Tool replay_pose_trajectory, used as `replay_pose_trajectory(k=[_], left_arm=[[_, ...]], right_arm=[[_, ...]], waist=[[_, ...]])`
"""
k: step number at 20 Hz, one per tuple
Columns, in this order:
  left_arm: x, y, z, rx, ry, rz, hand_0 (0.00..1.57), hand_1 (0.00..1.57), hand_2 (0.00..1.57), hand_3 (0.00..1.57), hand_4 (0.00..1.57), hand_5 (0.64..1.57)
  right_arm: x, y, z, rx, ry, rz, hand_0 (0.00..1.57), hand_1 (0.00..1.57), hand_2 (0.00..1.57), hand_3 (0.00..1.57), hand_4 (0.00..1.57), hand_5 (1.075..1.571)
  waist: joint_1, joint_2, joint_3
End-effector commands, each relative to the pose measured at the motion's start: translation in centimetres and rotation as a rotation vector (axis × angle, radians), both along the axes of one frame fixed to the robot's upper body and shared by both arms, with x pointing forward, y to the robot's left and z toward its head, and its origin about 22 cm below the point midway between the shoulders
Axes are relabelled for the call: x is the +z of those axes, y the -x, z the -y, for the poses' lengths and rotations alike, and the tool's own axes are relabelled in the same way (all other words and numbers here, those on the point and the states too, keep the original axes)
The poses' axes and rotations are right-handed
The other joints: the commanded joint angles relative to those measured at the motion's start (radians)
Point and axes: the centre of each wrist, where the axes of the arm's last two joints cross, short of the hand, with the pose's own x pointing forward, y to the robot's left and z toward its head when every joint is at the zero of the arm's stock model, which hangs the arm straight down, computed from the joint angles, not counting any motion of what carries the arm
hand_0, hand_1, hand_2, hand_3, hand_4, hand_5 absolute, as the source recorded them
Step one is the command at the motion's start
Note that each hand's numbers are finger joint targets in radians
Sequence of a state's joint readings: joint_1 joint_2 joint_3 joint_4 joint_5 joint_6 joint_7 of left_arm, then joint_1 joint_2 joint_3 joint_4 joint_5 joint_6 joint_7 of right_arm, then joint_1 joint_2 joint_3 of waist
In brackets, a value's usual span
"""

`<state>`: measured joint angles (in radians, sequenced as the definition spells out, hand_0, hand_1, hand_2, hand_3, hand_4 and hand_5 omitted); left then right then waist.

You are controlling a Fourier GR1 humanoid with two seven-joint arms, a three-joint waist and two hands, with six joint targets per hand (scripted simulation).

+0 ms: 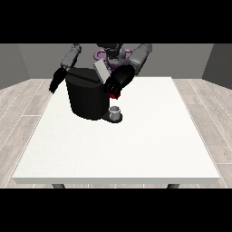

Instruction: Insert the coffee pod into the coffee machine and close the lid

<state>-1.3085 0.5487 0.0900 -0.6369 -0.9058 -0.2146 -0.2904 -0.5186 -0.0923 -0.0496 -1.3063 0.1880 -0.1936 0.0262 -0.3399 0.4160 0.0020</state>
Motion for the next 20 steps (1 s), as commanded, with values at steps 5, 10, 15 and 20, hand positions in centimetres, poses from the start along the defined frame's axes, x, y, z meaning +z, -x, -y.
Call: replay_pose_trajectory(k=[5,10,15,20], left_arm=[[0.8,0.3,-1.4,0.029,-0.021,0.017,0.0,0.0,0.56,0.46,0.0,1.571],[-1.9,-0.2,-0.6,-0.006,-0.017,-0.027,0.0,0.0,0.36,0.25,0.0,1.571],[-4.4,-0.5,0.2,0.012,0.008,-0.155,0.0,0.0,0.0,0.06,0.0,1.571],[-10.8,-0.4,3.8,-0.084,0.032,-0.278,0.0,0.0,0.08,0.0,0.0,1.571]], right_arm=[[0.0,-0.3,1.1,-0.043,-0.002,-0.019,0.0,0.0,0.0,0.0,0.2,1.571],[-1.8,0.1,1.6,-0.073,-0.021,-0.049,0.0,0.0,0.0,0.0,0.0,1.571],[-6.3,1.8,4.4,-0.118,-0.051,-0.18,0.0,0.0,0.0,0.0,0.13,1.571],[-9.0,2.7,6.8,-0.202,-0.072,-0.251,0.0,0.0,0.0,0.0,0.0,1.571]], waist=[[0.022,-0.022,-0.0017],[0.064,-0.039,-0.0016],[0.115,-0.177,-0.0011],[0.22,-0.268,-0.0012]])
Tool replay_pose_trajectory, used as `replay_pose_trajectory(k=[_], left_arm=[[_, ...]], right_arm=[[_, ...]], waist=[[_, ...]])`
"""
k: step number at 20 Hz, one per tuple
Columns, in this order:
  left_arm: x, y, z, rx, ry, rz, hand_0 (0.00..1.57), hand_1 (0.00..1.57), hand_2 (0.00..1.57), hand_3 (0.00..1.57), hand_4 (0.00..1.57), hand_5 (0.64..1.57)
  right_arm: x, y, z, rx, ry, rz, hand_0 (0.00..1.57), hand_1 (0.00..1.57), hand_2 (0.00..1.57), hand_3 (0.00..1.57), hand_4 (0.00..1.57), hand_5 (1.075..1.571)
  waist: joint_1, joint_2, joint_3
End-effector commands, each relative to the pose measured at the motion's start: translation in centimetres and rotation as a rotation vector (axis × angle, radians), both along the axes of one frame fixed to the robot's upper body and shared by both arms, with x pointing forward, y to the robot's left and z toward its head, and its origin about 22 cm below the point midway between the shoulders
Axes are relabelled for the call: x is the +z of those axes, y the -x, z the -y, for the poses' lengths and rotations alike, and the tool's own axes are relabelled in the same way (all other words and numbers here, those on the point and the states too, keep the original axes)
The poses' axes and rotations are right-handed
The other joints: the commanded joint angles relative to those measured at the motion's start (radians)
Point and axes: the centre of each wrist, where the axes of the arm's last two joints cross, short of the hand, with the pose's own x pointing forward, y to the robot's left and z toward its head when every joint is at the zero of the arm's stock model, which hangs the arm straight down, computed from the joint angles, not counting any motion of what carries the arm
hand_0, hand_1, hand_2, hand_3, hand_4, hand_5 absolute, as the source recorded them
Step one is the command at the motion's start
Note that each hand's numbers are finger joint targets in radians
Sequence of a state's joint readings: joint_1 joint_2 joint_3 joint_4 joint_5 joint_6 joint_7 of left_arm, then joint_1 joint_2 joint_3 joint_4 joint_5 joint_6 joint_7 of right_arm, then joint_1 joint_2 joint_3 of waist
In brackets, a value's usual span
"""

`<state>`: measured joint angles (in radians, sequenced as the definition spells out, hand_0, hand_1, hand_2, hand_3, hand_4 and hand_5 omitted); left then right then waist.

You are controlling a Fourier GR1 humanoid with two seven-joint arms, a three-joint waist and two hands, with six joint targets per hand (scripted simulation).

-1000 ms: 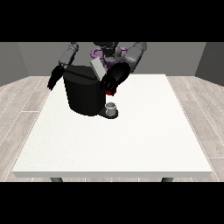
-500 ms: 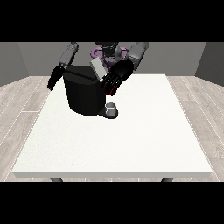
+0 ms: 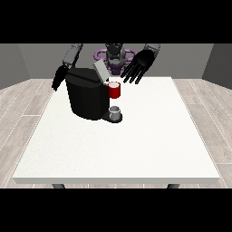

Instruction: Insert the coffee pod into the coffee machine and close the lid

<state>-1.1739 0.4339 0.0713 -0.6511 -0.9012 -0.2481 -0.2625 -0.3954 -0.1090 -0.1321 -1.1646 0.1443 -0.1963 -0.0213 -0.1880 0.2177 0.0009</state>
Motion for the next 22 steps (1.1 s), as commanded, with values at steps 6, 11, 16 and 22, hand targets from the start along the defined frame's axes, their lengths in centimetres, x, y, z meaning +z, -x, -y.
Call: replay_pose_trajectory(k=[6,11,16,22], left_arm=[[-12.3,1.7,2.9,-0.11,0.596,-0.205,0.0,0.0,0.0,0.0,0.37,1.571],[-22.5,5.5,3.0,-0.003,1.005,-0.429,0.0,0.0,0.0,0.0,0.07,1.571],[-29.7,11.0,2.6,0.061,1.026,-0.568,0.0,0.0,0.0,0.0,0.39,1.571],[-30.8,12.3,0.4,0.147,1.045,-0.649,0.0,0.0,0.0,0.0,0.42,1.571]], right_arm=[[-6.1,4.6,3.6,-0.124,-0.016,-0.192,0.0,0.0,0.0,0.0,0.0,1.571],[-8.8,8.0,4.1,-0.157,-0.017,-0.271,0.0,0.0,0.0,0.0,0.0,1.571],[-10.0,10.1,4.7,-0.158,-0.022,-0.294,0.0,0.0,0.0,0.0,0.0,1.571],[-5.5,6.1,0.7,0.038,-0.105,-0.169,0.0,0.0,0.0,0.0,0.0,1.571]], waist=[[0.172,-0.236,-0.0033],[0.229,-0.376,-0.0032],[0.286,-0.488,-0.0009],[0.312,-0.556,-0.001]])
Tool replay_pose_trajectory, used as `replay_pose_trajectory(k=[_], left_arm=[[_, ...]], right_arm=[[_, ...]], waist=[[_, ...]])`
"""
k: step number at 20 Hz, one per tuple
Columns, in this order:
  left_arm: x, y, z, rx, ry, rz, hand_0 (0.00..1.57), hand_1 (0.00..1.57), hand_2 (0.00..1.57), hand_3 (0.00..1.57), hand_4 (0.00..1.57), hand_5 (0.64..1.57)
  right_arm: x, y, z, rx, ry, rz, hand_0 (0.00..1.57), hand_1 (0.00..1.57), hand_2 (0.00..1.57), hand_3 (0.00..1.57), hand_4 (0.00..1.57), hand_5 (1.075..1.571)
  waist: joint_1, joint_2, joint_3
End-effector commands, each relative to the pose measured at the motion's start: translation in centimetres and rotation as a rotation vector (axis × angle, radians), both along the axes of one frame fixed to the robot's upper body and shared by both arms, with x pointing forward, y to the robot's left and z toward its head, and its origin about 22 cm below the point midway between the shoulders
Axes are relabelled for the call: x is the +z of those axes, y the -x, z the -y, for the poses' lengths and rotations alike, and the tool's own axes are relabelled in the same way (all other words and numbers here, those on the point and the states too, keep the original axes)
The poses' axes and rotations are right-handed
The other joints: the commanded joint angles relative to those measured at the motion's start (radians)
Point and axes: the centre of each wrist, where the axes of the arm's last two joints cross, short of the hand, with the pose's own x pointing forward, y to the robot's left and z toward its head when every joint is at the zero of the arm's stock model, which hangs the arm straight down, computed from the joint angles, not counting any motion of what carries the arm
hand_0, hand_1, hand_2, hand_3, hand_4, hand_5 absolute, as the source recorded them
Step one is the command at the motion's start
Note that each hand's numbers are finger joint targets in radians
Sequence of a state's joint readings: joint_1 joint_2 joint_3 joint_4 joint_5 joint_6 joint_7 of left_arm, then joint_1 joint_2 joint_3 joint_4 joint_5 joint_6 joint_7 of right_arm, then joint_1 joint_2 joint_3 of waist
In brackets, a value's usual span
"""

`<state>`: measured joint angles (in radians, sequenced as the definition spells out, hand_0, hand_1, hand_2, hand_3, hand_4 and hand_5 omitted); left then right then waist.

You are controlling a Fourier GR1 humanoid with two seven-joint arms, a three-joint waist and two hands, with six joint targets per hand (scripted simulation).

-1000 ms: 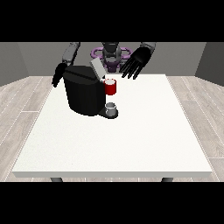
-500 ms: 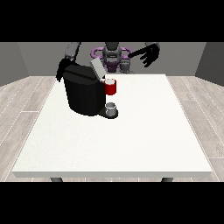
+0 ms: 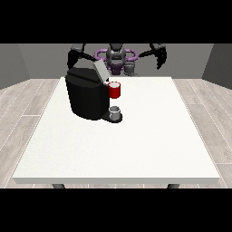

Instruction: Insert the coffee pod into the coffee machine and close the lid

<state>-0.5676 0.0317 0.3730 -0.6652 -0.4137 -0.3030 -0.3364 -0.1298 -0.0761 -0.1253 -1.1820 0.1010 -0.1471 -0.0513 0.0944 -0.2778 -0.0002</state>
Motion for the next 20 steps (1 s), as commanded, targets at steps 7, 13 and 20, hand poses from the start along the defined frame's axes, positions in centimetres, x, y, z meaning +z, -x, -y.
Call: replay_pose_trajectory(k=[7,13,20], left_arm=[[-1.0,2.2,-1.6,0.066,0.064,-0.037,0.0,0.0,0.0,0.0,0.46,1.571],[1.2,2.3,0.5,0.039,0.083,0.011,0.0,0.0,0.0,0.0,0.39,1.571],[3.3,2.7,0.5,0.023,0.065,0.106,0.0,0.0,0.0,0.0,0.35,1.571]], right_arm=[[6.6,-3.8,-1.4,0.233,0.044,0.169,0.0,0.0,0.0,0.0,0.11,1.571],[9.3,-6.1,1.6,0.189,0.012,0.171,0.0,0.0,0.0,0.0,0.0,1.571],[10.4,-8.2,0.9,0.157,-0.093,0.185,0.0,0.0,0.0,0.0,0.08,1.571]], waist=[[0.027,-0.006,0.0003],[0.071,0.047,0.0006],[0.099,0.146,0.0006]])
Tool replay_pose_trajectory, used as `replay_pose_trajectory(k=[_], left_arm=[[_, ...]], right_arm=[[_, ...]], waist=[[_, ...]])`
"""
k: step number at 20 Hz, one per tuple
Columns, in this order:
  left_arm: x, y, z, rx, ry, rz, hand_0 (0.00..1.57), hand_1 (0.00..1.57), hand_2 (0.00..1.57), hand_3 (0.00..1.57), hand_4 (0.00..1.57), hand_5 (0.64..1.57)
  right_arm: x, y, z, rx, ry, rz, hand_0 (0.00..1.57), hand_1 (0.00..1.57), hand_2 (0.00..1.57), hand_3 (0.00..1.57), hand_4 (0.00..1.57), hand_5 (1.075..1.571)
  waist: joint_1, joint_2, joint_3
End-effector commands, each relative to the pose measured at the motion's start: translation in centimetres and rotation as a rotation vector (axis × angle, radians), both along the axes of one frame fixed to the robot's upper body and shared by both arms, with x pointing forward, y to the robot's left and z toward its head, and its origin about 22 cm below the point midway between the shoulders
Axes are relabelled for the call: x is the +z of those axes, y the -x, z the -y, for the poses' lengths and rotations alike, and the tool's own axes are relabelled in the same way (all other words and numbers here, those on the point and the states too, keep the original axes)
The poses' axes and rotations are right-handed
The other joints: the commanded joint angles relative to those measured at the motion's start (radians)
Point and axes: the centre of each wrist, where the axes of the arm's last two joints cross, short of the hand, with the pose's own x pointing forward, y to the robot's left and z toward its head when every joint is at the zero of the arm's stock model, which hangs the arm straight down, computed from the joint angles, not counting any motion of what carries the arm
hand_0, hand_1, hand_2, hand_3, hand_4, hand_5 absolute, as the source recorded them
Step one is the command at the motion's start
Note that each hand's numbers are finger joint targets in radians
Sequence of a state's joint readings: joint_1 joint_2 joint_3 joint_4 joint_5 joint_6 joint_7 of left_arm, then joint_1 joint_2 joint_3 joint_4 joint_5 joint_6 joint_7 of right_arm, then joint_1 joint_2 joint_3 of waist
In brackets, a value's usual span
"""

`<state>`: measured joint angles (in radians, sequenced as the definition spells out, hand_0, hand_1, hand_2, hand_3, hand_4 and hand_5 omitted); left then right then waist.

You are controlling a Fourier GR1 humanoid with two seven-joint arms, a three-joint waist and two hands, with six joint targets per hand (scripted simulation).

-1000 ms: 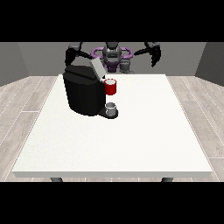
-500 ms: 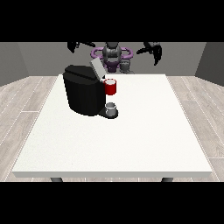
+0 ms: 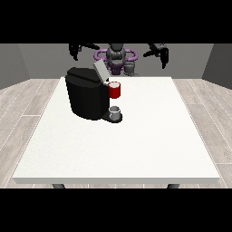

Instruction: Insert the coffee pod into the coffee machine and close the lid

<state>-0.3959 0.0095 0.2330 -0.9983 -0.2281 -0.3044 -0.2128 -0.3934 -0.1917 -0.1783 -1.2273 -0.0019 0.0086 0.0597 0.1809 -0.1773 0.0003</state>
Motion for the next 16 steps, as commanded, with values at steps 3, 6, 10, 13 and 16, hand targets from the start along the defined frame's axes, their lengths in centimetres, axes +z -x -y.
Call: replay_pose_trajectory(k=[3,6,10,13,16], left_arm=[[2.2,0.4,-0.2,-0.009,0.007,0.064,0.0,0.0,0.0,0.0,0.28,1.571],[3.9,0.0,0.5,0.018,0.007,0.121,0.0,0.0,0.0,0.0,0.35,1.571],[3.7,1.5,-3.4,0.06,0.007,0.116,0.0,0.0,0.0,0.0,0.34,1.571],[5.2,1.3,-0.5,0.048,0.008,0.157,0.0,0.0,0.0,0.0,0.38,1.571],[5.3,2.5,-1.2,0.068,-0.011,0.114,0.0,0.0,0.0,0.0,0.38,1.571]], right_arm=[[1.1,-1.8,0.9,-0.02,-0.112,-0.026,0.0,0.0,0.0,0.0,0.13,1.571],[2.4,-3.3,-1.4,0.007,-0.109,-0.012,0.0,0.0,0.0,0.0,0.17,1.571],[1.6,-3.0,-3.6,0.089,-0.078,-0.022,0.0,0.0,0.0,0.0,0.0,1.571],[3.1,-4.6,-4.4,0.067,-0.059,0.01,0.0,0.0,0.0,0.0,0.0,1.571],[1.5,-4.1,-5.3,0.115,-0.059,-0.031,0.0,0.0,0.0,0.0,0.0,1.571]], waist=[[0.034,0.071,0.0001],[0.01,0.12,-0.0001],[-0.037,0.141,-0.0003],[-0.006,0.17,-0.0001],[-0.02,0.15,-0.0001]])
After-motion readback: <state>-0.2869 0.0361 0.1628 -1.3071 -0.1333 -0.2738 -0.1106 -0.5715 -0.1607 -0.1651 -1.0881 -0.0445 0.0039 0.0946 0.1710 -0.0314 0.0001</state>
